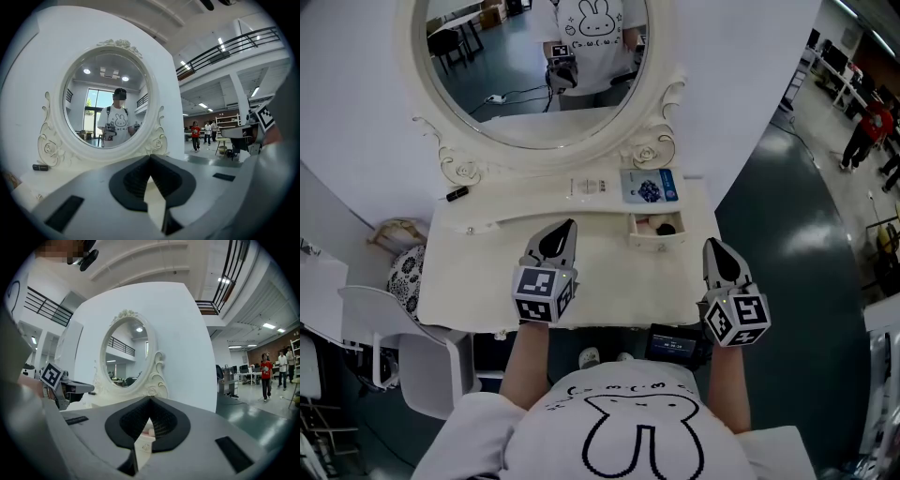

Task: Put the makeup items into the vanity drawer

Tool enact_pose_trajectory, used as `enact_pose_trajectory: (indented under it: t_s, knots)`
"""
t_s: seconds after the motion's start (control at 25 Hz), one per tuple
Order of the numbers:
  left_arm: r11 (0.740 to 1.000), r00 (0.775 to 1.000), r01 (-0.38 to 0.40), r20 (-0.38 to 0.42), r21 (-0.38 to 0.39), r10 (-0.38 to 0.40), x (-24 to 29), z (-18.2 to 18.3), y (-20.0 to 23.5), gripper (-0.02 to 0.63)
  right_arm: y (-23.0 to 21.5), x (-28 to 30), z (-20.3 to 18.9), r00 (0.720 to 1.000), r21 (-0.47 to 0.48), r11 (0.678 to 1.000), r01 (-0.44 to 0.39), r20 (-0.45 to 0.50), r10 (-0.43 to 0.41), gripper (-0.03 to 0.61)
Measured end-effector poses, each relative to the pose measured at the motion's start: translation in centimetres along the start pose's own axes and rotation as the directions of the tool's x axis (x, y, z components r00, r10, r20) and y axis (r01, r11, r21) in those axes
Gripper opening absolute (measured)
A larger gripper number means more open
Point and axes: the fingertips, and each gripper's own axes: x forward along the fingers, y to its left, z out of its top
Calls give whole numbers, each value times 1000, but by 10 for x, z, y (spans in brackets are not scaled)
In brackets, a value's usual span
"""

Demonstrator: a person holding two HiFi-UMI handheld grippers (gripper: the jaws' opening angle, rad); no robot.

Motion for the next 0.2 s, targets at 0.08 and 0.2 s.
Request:
enact_pose_trajectory:
  t_s: [0.08, 0.2]
  knots:
    - [1000, 1000, 5, 3, 8, -5, 1, 2, -3, 20, 0, -1, 1, 1000, -2, 1000, -1, 2, 1, 12]
    - [1000, 1000, 12, 10, 20, -12, 2, 5, -8, 20, -1, -3, 2, 1000, -3, 1000, -2, 7, 2, 12]
